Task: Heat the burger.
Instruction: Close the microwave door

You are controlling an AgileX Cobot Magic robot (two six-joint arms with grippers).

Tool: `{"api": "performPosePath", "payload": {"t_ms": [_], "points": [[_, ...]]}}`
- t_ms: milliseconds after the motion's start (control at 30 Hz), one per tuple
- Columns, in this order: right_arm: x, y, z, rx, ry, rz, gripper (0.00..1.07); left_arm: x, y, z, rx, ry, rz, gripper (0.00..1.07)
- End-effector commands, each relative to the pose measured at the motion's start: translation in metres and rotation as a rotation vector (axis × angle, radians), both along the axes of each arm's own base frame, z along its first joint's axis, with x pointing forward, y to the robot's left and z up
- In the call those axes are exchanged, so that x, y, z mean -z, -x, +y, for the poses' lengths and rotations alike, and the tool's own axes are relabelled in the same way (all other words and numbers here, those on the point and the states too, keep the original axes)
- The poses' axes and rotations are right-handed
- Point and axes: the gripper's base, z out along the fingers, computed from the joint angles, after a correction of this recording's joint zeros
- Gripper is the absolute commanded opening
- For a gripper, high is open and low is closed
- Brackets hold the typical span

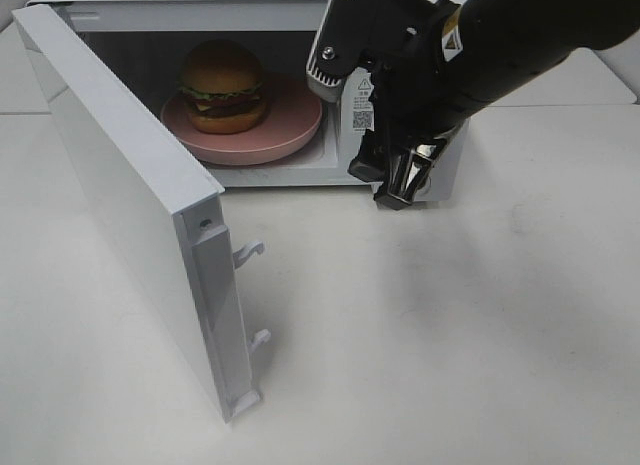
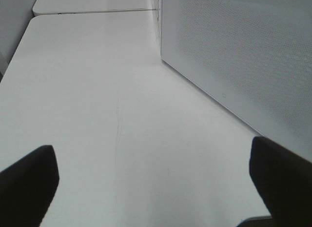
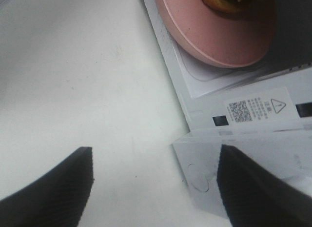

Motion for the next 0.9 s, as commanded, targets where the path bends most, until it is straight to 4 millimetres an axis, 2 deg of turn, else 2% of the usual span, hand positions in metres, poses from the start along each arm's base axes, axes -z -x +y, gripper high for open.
{"api": "performPosePath", "payload": {"t_ms": [33,433,567,900], "points": [[-0.005,0.015,-0.013,0.103,-0.078,0.031,0.71,-0.001,0.002,0.000,-0.001,0.002,-0.023,1.00],[-0.009,0.054,-0.042,0.324,-0.228,0.124,0.71,-0.001,0.002,0.000,-0.001,0.002,-0.023,1.00],[-0.017,0.070,-0.055,0.435,-0.275,0.173,0.71,-0.001,0.002,0.000,-0.001,0.002,-0.023,1.00],[-0.040,0.101,-0.080,0.490,-0.268,0.186,0.71,-0.001,0.002,0.000,-0.001,0.002,-0.023,1.00]]}}
